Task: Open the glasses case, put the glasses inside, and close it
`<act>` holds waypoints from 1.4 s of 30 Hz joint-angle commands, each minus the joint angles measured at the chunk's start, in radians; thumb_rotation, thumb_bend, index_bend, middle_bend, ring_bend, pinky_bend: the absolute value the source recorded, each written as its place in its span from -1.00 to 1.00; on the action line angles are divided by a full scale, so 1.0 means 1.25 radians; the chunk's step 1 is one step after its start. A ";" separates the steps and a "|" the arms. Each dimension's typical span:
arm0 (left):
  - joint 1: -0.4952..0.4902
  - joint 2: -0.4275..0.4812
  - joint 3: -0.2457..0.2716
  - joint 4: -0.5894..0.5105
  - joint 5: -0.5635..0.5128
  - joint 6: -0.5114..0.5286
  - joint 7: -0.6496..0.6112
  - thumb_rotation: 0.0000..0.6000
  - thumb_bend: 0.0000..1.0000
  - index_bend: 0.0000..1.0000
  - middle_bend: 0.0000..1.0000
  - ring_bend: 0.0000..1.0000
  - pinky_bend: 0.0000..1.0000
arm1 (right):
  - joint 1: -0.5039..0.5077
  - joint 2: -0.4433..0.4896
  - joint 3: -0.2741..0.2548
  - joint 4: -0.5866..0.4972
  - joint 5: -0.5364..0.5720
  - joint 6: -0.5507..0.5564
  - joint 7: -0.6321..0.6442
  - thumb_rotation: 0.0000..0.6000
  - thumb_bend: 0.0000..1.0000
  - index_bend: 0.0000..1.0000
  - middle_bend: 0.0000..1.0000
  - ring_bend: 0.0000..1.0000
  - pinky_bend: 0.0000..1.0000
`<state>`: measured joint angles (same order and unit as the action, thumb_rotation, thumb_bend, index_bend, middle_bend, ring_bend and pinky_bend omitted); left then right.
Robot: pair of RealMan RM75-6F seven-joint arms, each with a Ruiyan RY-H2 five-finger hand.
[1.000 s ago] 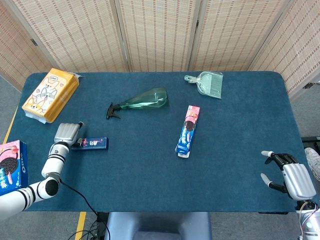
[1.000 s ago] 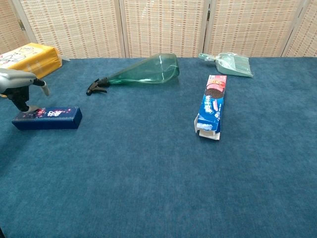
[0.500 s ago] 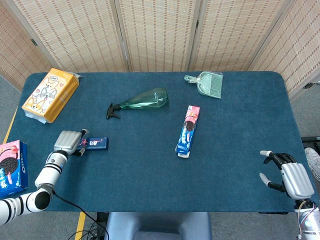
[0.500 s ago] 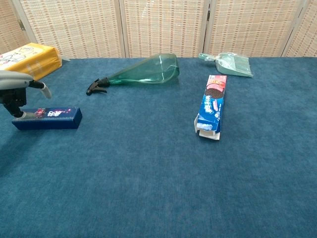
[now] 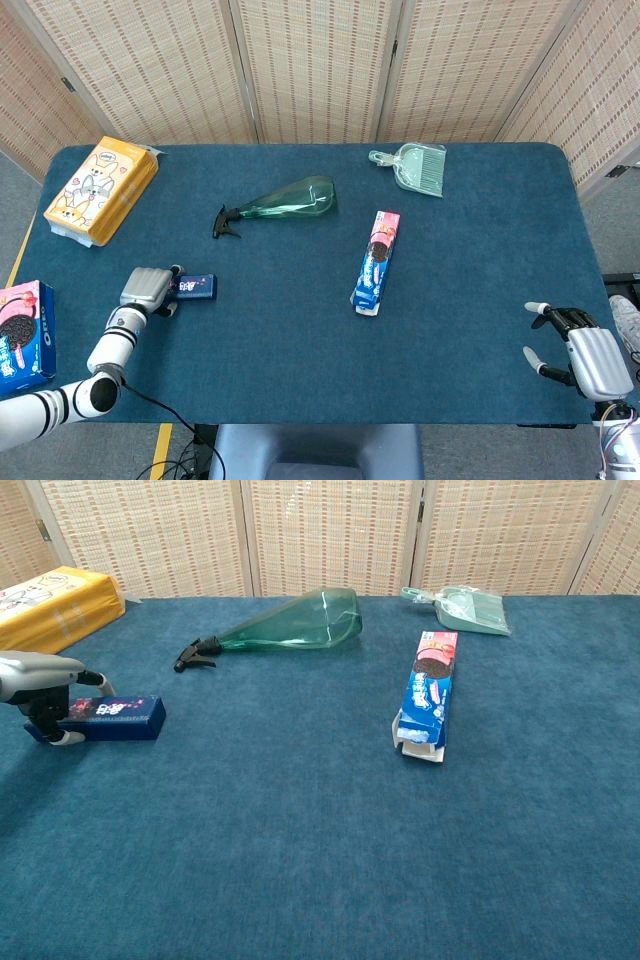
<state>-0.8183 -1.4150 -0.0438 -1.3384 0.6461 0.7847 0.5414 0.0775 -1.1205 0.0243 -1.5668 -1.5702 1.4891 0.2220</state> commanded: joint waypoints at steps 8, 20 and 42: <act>0.016 -0.030 -0.011 0.038 0.041 0.030 -0.038 1.00 -0.21 0.03 0.97 0.92 1.00 | 0.001 0.001 0.000 -0.002 0.001 -0.003 -0.003 1.00 -0.42 -0.50 -0.11 -0.31 -0.50; 0.079 0.023 -0.038 -0.075 0.139 0.153 -0.120 1.00 -0.41 -0.98 0.53 0.46 0.80 | 0.012 0.005 0.006 -0.006 0.005 -0.019 -0.003 1.00 -0.42 -0.50 -0.11 -0.31 -0.48; 0.388 0.139 0.043 -0.305 0.414 0.604 -0.183 1.00 -0.41 -0.74 -0.17 -0.29 0.06 | 0.050 0.015 0.014 0.005 -0.002 -0.059 0.016 1.00 -0.42 -0.50 -0.13 -0.34 -0.48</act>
<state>-0.3552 -1.2563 -0.0009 -1.6996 1.1532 1.5197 0.3167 0.1367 -1.0996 0.0412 -1.5623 -1.5691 1.4148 0.2413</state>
